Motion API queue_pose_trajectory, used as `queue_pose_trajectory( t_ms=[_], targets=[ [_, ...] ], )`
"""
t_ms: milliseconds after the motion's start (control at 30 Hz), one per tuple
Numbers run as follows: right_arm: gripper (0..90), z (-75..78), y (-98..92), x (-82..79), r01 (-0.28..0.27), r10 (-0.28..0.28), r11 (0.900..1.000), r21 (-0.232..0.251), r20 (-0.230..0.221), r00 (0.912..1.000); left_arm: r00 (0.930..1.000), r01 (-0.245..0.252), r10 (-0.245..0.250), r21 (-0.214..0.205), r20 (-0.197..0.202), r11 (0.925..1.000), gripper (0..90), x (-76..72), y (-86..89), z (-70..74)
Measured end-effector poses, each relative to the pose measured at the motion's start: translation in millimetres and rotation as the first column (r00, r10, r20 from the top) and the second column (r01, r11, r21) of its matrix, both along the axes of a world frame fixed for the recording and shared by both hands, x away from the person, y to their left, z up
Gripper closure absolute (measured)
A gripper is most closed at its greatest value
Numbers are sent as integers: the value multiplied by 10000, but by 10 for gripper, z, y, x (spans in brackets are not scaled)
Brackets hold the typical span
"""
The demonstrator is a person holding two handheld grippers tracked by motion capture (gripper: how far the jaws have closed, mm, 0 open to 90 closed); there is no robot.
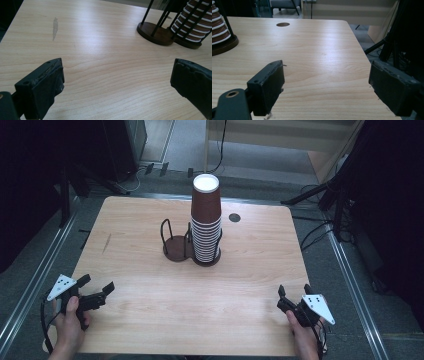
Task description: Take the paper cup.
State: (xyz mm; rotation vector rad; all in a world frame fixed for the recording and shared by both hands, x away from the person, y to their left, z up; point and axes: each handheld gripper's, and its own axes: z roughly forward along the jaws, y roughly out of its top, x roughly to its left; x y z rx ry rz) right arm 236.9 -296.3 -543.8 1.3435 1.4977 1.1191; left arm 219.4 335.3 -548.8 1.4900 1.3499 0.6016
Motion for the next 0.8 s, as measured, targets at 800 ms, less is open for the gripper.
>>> queue_pose_trajectory(
  t_ms=[800],
  targets=[
    [117,135,337,121,-734,737,9970,-227,144,9972,9978,-624,633,471,-188,9969,0,45,-64,-18]
  ],
)
